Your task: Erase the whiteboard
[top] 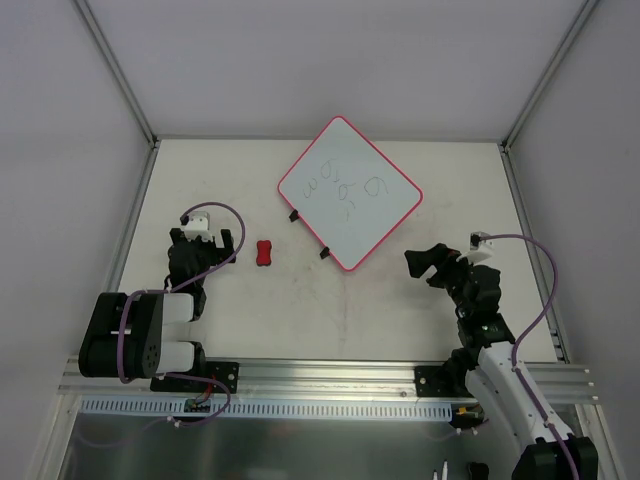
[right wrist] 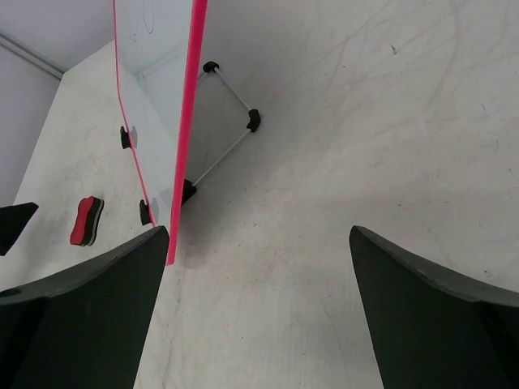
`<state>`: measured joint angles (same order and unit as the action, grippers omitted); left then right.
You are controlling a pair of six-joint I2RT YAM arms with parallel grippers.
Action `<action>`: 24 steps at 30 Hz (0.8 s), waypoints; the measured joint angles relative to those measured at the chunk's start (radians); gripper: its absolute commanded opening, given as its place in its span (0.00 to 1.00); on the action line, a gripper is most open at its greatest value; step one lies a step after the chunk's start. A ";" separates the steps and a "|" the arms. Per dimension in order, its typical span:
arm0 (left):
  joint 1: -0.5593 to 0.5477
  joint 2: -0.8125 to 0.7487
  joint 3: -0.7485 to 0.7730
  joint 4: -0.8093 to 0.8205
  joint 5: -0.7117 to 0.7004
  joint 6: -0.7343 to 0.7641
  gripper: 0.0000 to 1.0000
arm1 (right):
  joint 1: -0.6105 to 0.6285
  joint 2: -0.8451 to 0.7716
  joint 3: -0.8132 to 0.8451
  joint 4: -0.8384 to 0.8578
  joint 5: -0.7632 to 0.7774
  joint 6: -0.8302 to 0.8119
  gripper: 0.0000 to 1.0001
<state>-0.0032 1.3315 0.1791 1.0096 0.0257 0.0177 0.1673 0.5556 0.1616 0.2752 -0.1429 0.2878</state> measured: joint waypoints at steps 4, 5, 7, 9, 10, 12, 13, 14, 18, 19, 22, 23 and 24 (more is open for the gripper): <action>0.000 0.000 0.000 0.000 0.000 0.000 0.99 | 0.000 -0.005 0.000 -0.001 0.001 -0.002 0.99; 0.000 0.000 0.000 0.000 0.000 0.000 0.99 | 0.000 -0.010 0.000 -0.001 0.002 -0.002 0.99; 0.000 0.000 0.000 0.000 0.000 0.000 0.99 | 0.000 -0.027 -0.001 -0.002 0.002 -0.003 0.99; 0.000 0.000 0.000 0.000 0.000 0.000 0.99 | 0.000 -0.043 -0.005 -0.002 0.002 -0.006 0.99; 0.000 0.000 0.000 0.000 0.000 0.000 0.99 | 0.000 -0.049 -0.009 -0.002 0.002 -0.008 0.99; 0.000 0.000 0.000 0.000 0.000 0.000 0.99 | 0.000 -0.061 -0.014 -0.003 -0.001 -0.013 0.99; 0.000 0.000 0.000 0.000 0.000 0.000 0.99 | 0.000 -0.066 -0.016 -0.003 -0.003 -0.016 0.99; 0.000 0.000 0.000 0.000 0.000 0.000 0.99 | 0.000 -0.071 -0.018 -0.003 -0.004 -0.017 0.99; 0.000 -0.012 0.000 -0.009 -0.032 -0.006 0.99 | 0.000 -0.089 -0.031 -0.001 -0.023 -0.022 0.99; 0.000 -0.029 0.000 -0.024 -0.044 -0.011 0.99 | 0.000 -0.093 -0.033 0.003 -0.028 -0.022 0.99; 0.000 -0.127 0.001 -0.081 -0.094 -0.033 0.99 | 0.000 -0.116 -0.047 0.024 -0.055 -0.021 0.99; 0.000 -0.167 0.003 -0.105 -0.114 -0.042 0.99 | 0.000 -0.127 -0.053 0.034 -0.061 -0.018 0.99; 0.000 -0.198 0.009 -0.131 -0.125 -0.055 0.99 | 0.000 -0.139 -0.062 0.044 -0.064 -0.014 0.99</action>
<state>-0.0032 1.1336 0.1883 0.8783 -0.0994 -0.0372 0.1673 0.4168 0.0994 0.3195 -0.2066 0.2733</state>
